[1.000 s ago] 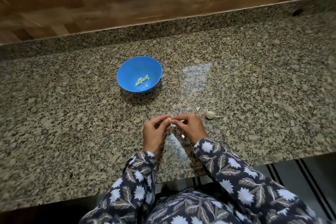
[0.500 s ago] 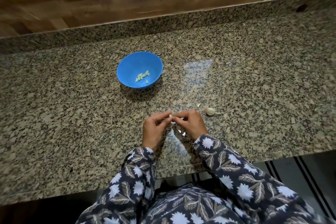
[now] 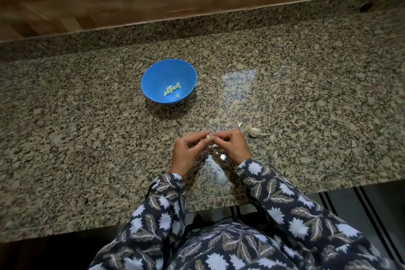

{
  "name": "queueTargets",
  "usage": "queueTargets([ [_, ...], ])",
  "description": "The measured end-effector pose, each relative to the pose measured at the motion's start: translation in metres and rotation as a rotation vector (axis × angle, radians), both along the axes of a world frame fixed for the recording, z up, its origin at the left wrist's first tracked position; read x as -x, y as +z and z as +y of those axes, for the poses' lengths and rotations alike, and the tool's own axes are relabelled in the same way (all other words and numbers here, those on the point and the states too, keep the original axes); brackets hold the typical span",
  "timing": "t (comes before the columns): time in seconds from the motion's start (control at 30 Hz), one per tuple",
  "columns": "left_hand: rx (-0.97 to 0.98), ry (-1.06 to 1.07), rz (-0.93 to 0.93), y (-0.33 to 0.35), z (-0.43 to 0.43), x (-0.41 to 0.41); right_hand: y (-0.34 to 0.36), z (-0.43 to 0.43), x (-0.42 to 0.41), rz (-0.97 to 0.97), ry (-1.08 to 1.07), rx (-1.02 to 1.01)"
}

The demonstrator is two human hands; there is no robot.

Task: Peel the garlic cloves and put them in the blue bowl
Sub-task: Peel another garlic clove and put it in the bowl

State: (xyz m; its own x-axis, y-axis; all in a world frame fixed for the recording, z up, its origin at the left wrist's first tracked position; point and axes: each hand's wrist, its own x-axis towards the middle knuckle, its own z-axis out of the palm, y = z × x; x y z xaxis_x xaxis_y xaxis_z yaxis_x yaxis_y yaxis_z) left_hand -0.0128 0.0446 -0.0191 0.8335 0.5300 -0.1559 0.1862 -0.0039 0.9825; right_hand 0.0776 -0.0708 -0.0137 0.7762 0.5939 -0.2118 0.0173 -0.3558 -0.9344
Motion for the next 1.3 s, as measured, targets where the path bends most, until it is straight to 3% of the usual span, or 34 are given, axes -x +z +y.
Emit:
queueTargets([
  [0.13, 0.197, -0.020, -0.046, 0.008, 0.000, 0.000, 0.010, -0.001, 0.002, 0.215, -0.043, -0.125],
  [0.5, 0.333, -0.105, -0.016, 0.011, 0.008, 0.004, 0.009, -0.007, -0.003, 0.473, 0.017, -0.145],
  [0.77, 0.080, -0.222, 0.035, 0.017, 0.011, 0.003, 0.012, -0.009, -0.003, 0.373, 0.075, -0.102],
  [0.97, 0.195, -0.126, 0.006, 0.017, 0.011, 0.003, 0.013, -0.008, 0.003, 0.262, -0.022, -0.120],
  [1.2, 0.161, -0.059, -0.016, 0.017, -0.002, 0.002, 0.004, -0.005, 0.004, 0.141, -0.095, -0.091],
  [1.3, 0.273, 0.008, 0.000, 0.016, -0.001, 0.003, 0.005, -0.005, 0.005, 0.176, -0.088, -0.144],
])
